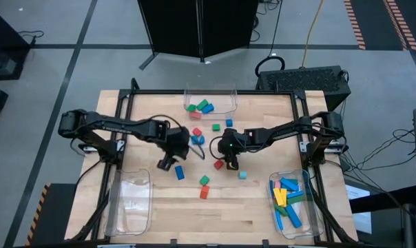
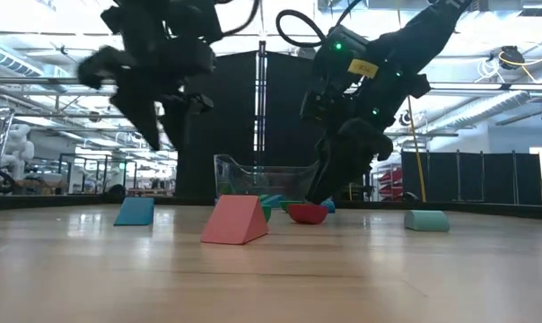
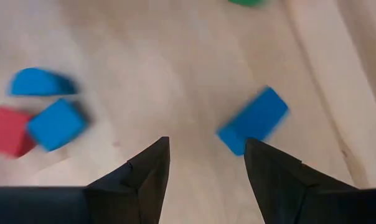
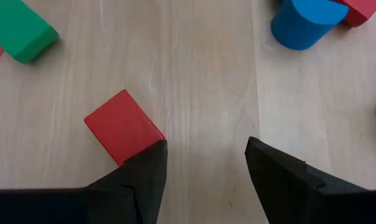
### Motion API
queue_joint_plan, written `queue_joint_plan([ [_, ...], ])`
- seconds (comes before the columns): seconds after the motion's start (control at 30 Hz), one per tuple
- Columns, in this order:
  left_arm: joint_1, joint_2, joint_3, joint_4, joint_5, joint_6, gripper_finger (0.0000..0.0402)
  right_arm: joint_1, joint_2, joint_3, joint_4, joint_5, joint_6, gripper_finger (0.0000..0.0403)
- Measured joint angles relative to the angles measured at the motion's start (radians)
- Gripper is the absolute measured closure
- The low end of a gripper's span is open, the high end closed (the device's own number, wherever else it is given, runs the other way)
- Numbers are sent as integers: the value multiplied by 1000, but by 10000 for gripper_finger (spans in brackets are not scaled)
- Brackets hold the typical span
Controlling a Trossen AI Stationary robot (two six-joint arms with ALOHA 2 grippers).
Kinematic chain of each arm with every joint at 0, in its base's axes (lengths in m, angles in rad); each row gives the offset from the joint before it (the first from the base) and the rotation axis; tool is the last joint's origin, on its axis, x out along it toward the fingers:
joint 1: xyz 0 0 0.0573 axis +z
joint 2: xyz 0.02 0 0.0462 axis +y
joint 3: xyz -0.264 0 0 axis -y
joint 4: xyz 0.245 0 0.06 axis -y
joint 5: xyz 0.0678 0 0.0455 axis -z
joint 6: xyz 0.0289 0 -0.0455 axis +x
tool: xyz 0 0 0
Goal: Sort blocks by size
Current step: Put the dark blue triangle block into the top transparent bin
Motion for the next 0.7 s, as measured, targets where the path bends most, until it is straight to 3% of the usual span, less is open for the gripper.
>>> queue_joint_plan([
  [0.27, -94, 30, 0, -14, 1, 152, 197, 0, 0, 0, -1, -2, -4, 193],
  [0.7, -129, 204, 0, 17, -62, 203, 197, 0, -1, 0, -2, -3, -7, 193],
])
